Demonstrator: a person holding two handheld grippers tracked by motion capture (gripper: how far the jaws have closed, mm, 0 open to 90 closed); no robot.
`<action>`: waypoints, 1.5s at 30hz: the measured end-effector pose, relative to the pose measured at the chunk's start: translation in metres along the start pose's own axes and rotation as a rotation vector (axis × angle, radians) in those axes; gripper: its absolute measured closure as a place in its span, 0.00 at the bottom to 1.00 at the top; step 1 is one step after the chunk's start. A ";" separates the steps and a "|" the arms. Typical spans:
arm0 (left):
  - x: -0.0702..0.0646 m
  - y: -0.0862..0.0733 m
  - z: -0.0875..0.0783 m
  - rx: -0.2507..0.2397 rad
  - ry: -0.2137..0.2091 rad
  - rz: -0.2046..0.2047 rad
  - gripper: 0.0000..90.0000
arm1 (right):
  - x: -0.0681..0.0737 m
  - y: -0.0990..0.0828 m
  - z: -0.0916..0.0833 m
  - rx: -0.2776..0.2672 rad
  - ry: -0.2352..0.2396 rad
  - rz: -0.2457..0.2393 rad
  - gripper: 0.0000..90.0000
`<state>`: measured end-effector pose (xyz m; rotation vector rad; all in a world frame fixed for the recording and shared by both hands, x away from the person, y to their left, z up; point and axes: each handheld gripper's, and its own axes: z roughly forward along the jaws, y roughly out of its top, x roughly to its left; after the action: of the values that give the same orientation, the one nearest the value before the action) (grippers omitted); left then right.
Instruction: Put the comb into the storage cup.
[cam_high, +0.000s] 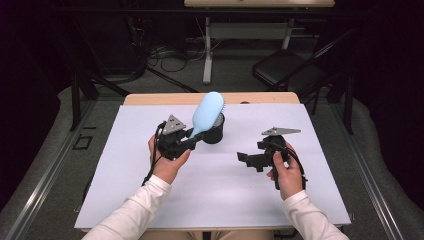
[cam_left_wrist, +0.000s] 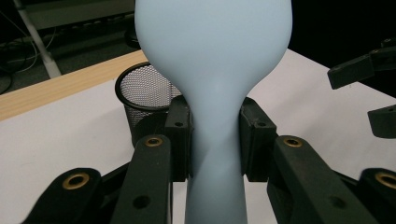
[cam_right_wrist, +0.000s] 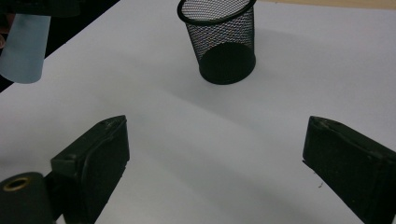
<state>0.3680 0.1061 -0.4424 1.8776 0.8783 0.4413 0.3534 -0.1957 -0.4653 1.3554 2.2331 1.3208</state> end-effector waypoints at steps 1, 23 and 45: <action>0.000 0.000 0.000 -0.001 0.000 0.000 0.77 | 0.001 0.002 0.001 0.005 0.001 0.001 0.07; 0.003 -0.001 -0.002 -0.011 0.003 -0.016 0.77 | 0.008 0.042 0.018 0.029 0.048 0.025 0.05; 0.003 -0.002 -0.001 -0.008 0.002 -0.015 0.77 | 0.002 0.059 0.016 0.025 0.109 0.133 0.00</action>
<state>0.3688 0.1097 -0.4439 1.8628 0.8900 0.4374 0.3967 -0.1744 -0.4282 1.4983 2.2713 1.4474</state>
